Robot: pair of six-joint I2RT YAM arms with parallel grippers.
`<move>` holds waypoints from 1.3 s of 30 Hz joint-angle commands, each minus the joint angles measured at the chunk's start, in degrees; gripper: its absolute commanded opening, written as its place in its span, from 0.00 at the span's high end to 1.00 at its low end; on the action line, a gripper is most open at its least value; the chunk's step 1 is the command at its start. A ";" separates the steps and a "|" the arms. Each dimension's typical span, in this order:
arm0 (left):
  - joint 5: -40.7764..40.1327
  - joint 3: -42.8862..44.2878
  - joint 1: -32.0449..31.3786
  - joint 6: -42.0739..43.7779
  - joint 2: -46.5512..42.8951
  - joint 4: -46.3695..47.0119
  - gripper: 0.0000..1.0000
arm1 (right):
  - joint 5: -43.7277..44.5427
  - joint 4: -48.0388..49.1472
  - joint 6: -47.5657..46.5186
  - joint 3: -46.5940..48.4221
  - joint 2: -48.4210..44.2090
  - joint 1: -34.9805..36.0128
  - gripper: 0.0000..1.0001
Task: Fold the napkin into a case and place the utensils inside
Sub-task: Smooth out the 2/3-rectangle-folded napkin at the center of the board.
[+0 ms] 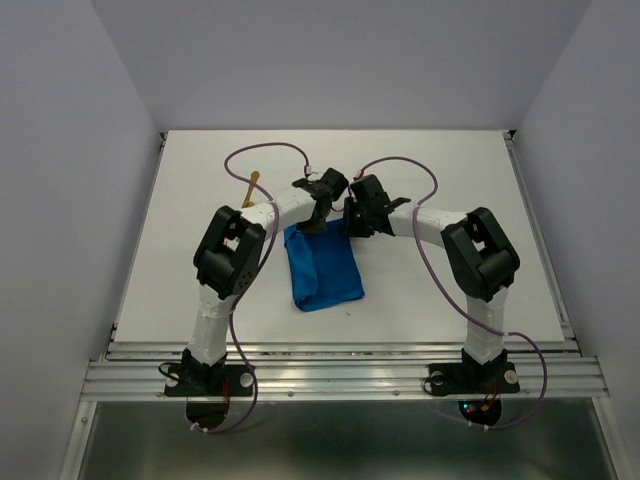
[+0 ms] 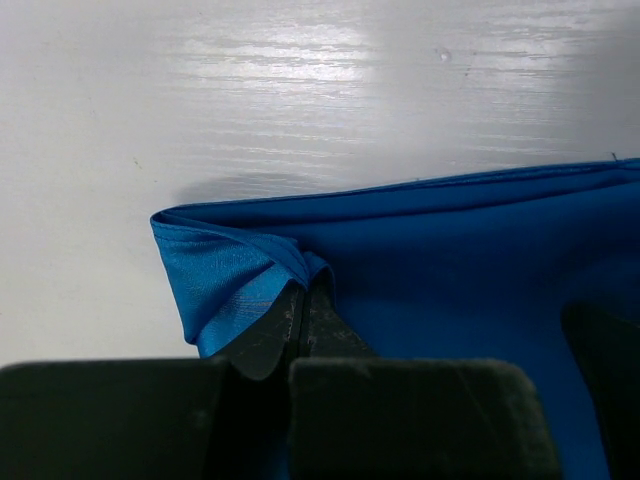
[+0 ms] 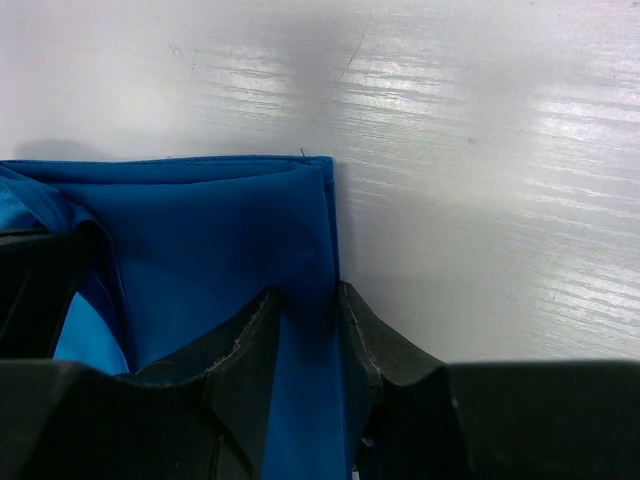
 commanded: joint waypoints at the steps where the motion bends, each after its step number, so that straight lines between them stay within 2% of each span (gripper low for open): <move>1: 1.45 -0.21 -0.56 0.26 -5.04 0.79 1.00 | -0.92 0.61 0.48 1.13 0.94 -0.06 0.65; 39: 5.50 1.64 -3.11 -1.50 -3.81 2.11 1.00 | -1.36 0.88 0.57 0.52 1.21 -0.06 0.65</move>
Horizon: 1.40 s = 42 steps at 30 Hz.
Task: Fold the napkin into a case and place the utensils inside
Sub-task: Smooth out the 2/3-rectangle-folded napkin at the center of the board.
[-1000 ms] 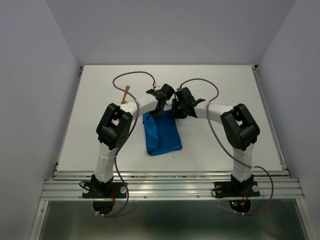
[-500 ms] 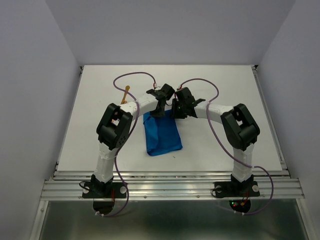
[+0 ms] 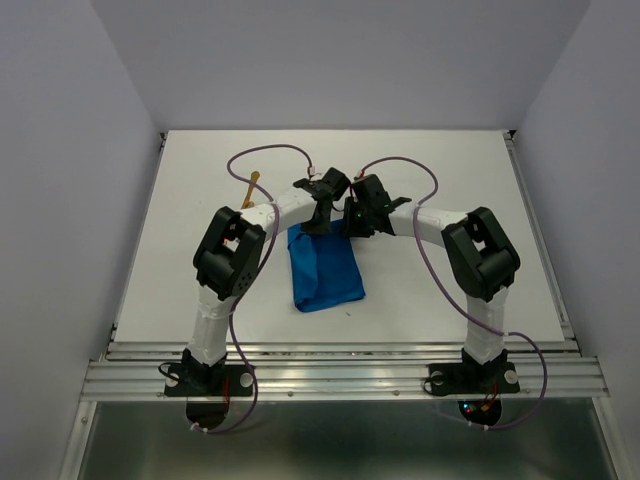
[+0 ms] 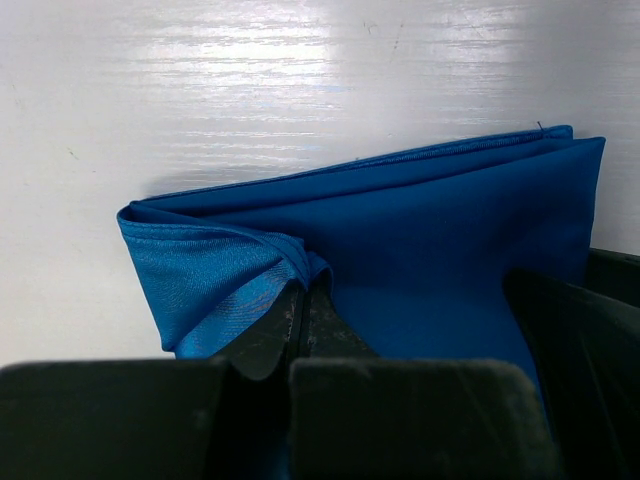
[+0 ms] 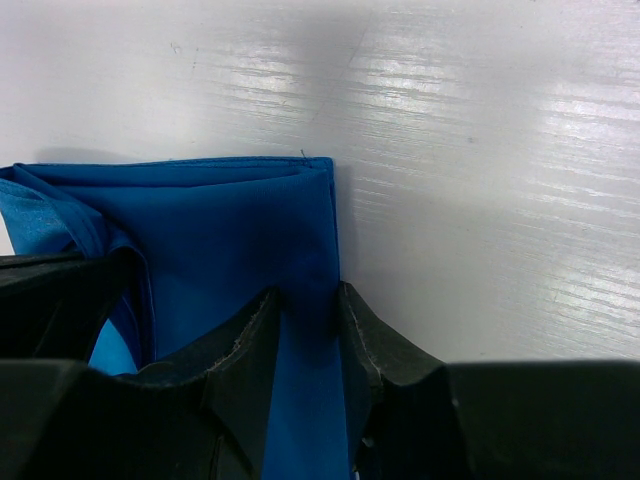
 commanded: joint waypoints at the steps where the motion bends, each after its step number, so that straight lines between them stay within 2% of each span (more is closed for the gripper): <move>1: 0.17 1.62 -2.45 -0.82 -2.91 1.21 1.00 | -0.35 0.88 0.38 0.52 1.19 0.23 0.65; 42: 0.96 1.00 -3.24 -1.87 -4.67 2.53 1.00 | -1.84 2.11 1.43 -0.54 1.89 0.23 0.66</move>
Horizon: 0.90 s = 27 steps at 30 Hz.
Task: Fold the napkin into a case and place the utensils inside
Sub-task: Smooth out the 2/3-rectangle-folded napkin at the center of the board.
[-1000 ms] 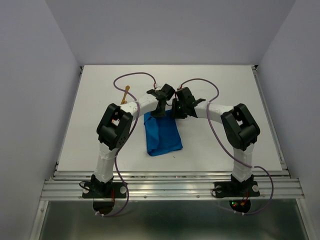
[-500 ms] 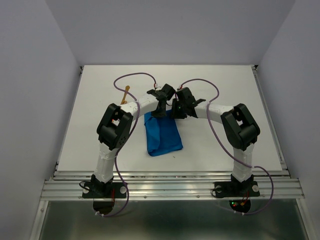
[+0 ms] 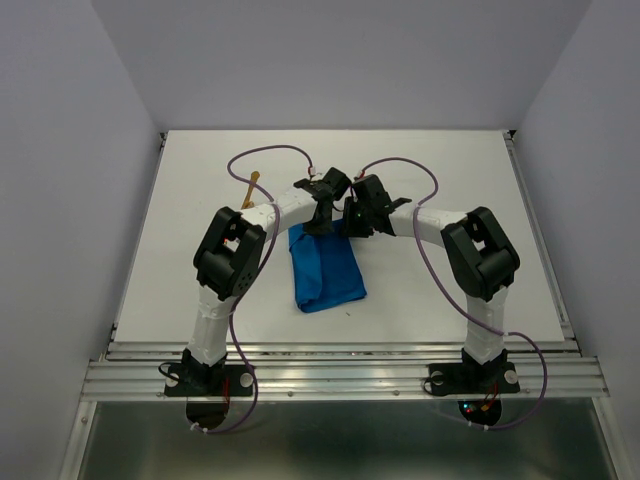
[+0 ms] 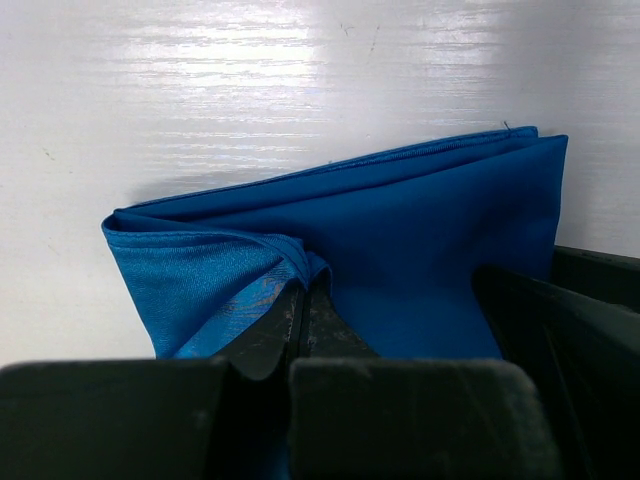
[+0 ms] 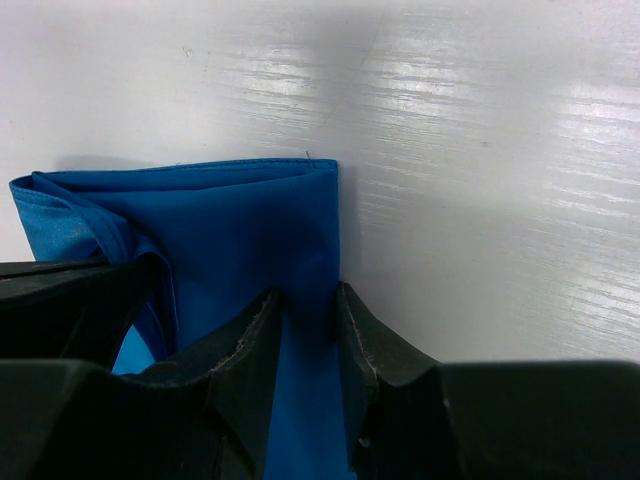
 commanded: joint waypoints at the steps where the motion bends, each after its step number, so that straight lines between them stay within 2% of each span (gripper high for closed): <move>1: -0.33 1.27 -2.94 -0.78 -4.50 1.50 1.00 | -0.51 0.69 0.47 -0.17 1.65 0.31 0.66; 17: 0.99 -0.05 -2.94 -0.69 -2.56 2.82 1.00 | 0.28 0.60 0.56 -1.13 0.51 0.31 0.65; 20: 0.81 -0.49 -2.94 -0.60 -2.74 2.91 1.00 | 0.80 0.51 0.64 -1.66 -1.24 0.31 0.57; 22: 0.90 -1.01 -2.94 -0.60 -3.00 3.26 1.00 | 2.03 0.33 0.65 -2.10 -2.74 0.31 0.44; 23: 0.98 -1.37 -2.94 -0.60 -3.18 3.35 1.00 | 2.82 -0.71 0.47 -2.01 -4.57 0.31 0.33; 24: 0.99 -1.37 -2.94 -0.69 -3.18 3.35 1.00 | 2.92 -1.33 0.29 -1.93 -5.64 0.31 0.33; 25: 1.07 -1.63 -3.03 -0.61 -3.35 3.43 1.00 | 3.00 -1.60 0.03 -2.10 -6.78 0.31 0.27; 27: 1.07 -2.16 -3.03 -0.69 -3.70 3.61 1.00 | 4.75 -1.69 -0.67 -3.76 -10.89 0.31 0.23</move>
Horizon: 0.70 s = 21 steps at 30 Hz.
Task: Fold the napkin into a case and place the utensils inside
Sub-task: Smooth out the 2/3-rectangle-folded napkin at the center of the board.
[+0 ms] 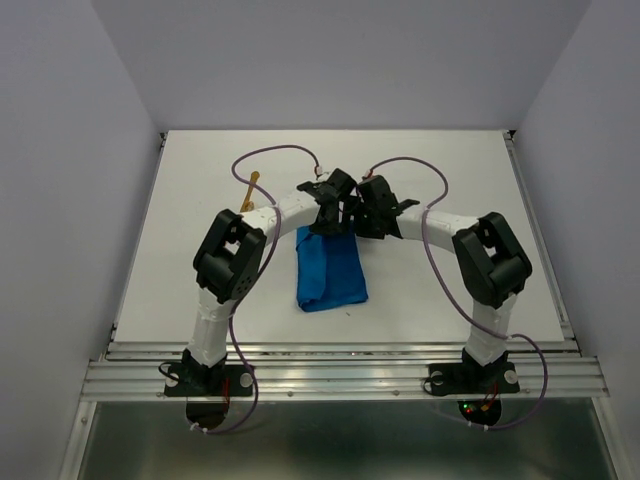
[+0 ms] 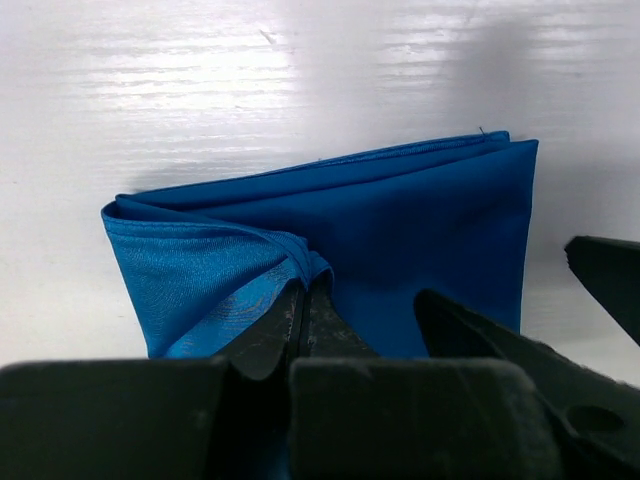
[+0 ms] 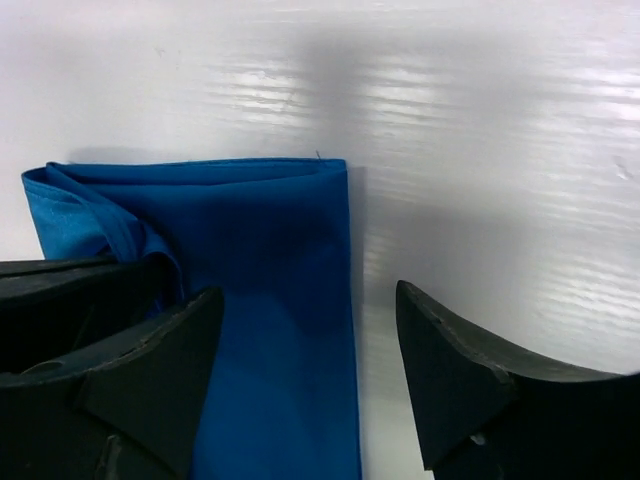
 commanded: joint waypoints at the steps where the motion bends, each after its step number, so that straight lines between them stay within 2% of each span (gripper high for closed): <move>1: -0.41 -1.59 -1.85 -0.28 -3.00 0.27 1.00 | 3.32 -1.16 -1.22 -2.08 -8.77 0.08 0.23; 5: -0.68 -2.29 -1.85 -0.54 -3.36 0.44 1.00 | 2.27 -0.47 0.97 -7.18 -15.63 0.07 0.25; 6: -0.76 -2.47 -1.85 -0.71 -3.36 0.53 1.00 | -0.95 0.41 2.54 -10.41 -18.25 0.07 0.36; 8: -0.76 -2.47 -1.85 -0.89 -3.27 0.71 1.00 | -3.26 3.74 4.31 -14.03 -20.81 0.07 0.47; 9: -0.85 -2.47 -1.85 -1.07 -3.18 0.62 1.00 | -4.06 4.28 5.71 -16.92 -22.83 0.77 0.60; 12: -0.85 -2.47 -1.85 -1.51 -3.27 0.62 1.00 | -3.80 4.72 7.82 -20.88 -25.65 1.30 0.83; 15: -1.03 -2.47 -1.76 -1.94 -3.27 0.62 1.00 | -4.85 5.78 9.15 -23.27 -27.15 2.08 0.90; 21: -1.55 -2.65 -1.85 -3.17 -3.36 0.44 1.00 | -4.94 8.40 12.05 -24.68 -27.86 7.88 0.93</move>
